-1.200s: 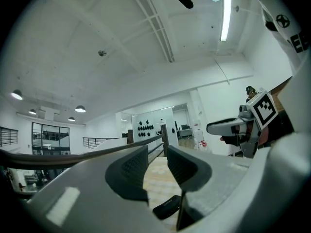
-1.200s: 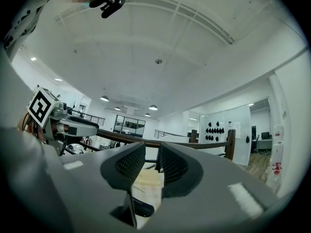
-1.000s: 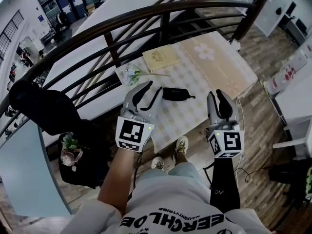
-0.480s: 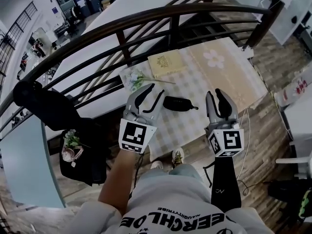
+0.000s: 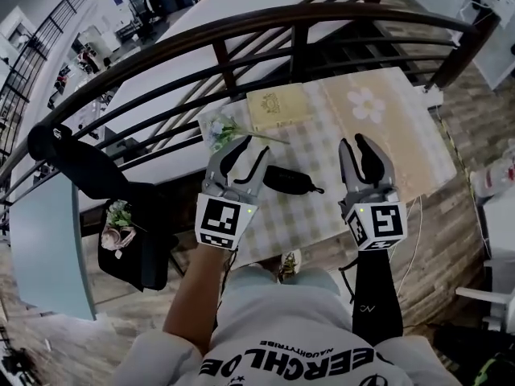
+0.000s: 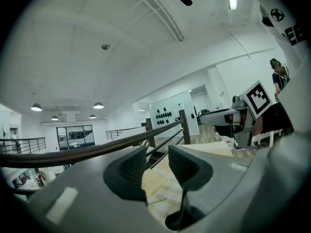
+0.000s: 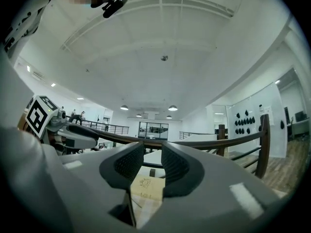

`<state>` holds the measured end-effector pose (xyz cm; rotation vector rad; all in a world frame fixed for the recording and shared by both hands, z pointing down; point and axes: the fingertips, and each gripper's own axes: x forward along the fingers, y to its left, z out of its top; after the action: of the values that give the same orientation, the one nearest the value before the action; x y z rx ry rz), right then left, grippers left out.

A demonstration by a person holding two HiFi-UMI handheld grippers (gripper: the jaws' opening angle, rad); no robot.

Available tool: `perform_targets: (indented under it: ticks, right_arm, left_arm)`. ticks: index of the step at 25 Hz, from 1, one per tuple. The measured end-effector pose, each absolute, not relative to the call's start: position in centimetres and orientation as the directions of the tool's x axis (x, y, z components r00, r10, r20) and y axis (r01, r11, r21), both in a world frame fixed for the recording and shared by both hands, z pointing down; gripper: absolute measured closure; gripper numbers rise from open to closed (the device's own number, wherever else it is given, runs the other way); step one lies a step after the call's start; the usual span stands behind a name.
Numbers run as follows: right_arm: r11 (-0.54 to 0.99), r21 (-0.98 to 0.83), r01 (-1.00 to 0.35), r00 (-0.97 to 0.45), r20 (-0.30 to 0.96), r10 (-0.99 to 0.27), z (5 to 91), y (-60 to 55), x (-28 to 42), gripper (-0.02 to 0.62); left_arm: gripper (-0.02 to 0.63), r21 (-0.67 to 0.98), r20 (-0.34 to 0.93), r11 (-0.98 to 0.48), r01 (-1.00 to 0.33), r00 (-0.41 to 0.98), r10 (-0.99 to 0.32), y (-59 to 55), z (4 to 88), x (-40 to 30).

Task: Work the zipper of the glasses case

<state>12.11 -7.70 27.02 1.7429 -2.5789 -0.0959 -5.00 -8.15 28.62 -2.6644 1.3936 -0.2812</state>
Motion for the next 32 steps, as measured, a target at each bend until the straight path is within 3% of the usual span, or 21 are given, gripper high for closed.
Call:
perform_targets:
  ticks: [6, 18, 23, 32]
  right_arm:
    - [0.406, 0.000, -0.914, -0.406, 0.002, -0.914, 29.2, -9.4, 13.6, 0.456]
    - [0.373, 0.020, -0.928, -0.372, 0.041, -0.927, 30.7, -11.5, 16.0, 0.454]
    - [0.373, 0.023, -0.928, -0.371, 0.058, -0.927, 31.4, -11.6, 16.4, 0.454]
    - [0.352, 0.018, -0.936, -0.349, 0.083, -0.933, 32.5, -11.6, 18.0, 0.454]
  left_arm:
    - [0.459, -0.204, 0.182, -0.568, -0.797, 0.539, -0.822, -8.8, 30.7, -3.3]
    - [0.459, -0.232, 0.310, -0.702, -0.674, 0.633, -0.710, -10.7, 35.2, -0.8]
    - [0.459, -0.222, 0.522, -0.850, -0.478, 0.678, -0.517, -9.9, 40.2, 0.4]
    - [0.459, -0.137, 0.803, -0.980, -0.148, 0.562, -0.197, -8.8, 50.0, 0.9]
